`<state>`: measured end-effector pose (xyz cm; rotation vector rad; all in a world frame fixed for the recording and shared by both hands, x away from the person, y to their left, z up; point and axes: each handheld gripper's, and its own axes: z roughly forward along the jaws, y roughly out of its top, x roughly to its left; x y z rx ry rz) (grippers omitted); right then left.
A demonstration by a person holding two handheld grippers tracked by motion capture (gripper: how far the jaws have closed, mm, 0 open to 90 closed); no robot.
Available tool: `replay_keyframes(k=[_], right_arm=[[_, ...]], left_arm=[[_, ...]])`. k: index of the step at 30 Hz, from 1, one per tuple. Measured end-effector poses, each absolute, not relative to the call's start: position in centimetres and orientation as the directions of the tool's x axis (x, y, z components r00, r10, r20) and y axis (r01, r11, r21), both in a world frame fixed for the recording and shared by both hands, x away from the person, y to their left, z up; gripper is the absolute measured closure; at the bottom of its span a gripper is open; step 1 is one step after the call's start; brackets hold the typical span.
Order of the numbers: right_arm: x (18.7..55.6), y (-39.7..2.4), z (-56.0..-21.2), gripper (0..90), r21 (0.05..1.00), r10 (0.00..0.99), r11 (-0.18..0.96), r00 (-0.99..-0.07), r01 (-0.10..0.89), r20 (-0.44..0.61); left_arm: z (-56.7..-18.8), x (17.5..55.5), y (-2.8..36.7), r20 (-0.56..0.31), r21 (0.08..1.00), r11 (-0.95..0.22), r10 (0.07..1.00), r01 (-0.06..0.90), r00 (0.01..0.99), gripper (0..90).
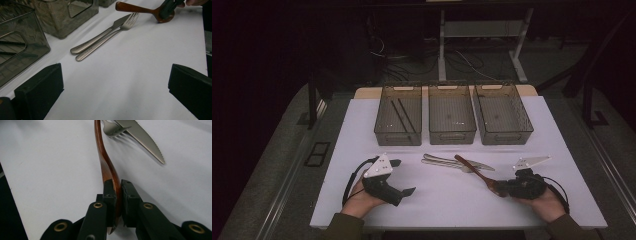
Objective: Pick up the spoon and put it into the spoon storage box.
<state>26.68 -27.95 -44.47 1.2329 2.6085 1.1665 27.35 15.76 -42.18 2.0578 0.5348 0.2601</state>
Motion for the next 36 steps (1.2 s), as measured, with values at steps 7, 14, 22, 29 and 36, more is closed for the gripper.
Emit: replay_keyframes(k=[7, 14, 22, 29, 36], right_arm=[[26.7, -28.3, -44.1, 83.0, 0.658, 0.678, 0.391, -0.685, 0.644, 0.268], [26.8, -28.9, -43.6, 83.0, 0.674, 0.682, 0.375, -0.682, 0.636, 0.265], [26.9, -29.4, -43.1, 83.0, 0.691, 0.685, 0.358, -0.679, 0.628, 0.263], [27.2, -30.0, -42.4, 83.0, 0.718, 0.696, 0.317, -0.667, 0.619, 0.267], [27.4, -30.2, -41.8, 83.0, 0.733, 0.701, 0.304, -0.664, 0.608, 0.26]], left_arm=[[-42.2, 27.4, 15.8, -0.031, 0.854, -0.446, 0.472, 0.269, 0.881, 0.0], [-42.2, 27.4, 15.8, -0.031, 0.852, -0.449, 0.471, 0.27, 0.881, 0.0], [-42.4, 27.5, 15.9, -0.039, 0.851, -0.445, 0.474, 0.278, 0.88, 0.0], [-42.5, 27.5, 15.9, -0.04, 0.851, -0.445, 0.473, 0.278, 0.88, 0.0], [-42.4, 27.5, 15.9, -0.039, 0.85, -0.446, 0.476, 0.28, 0.878, 0.0]])
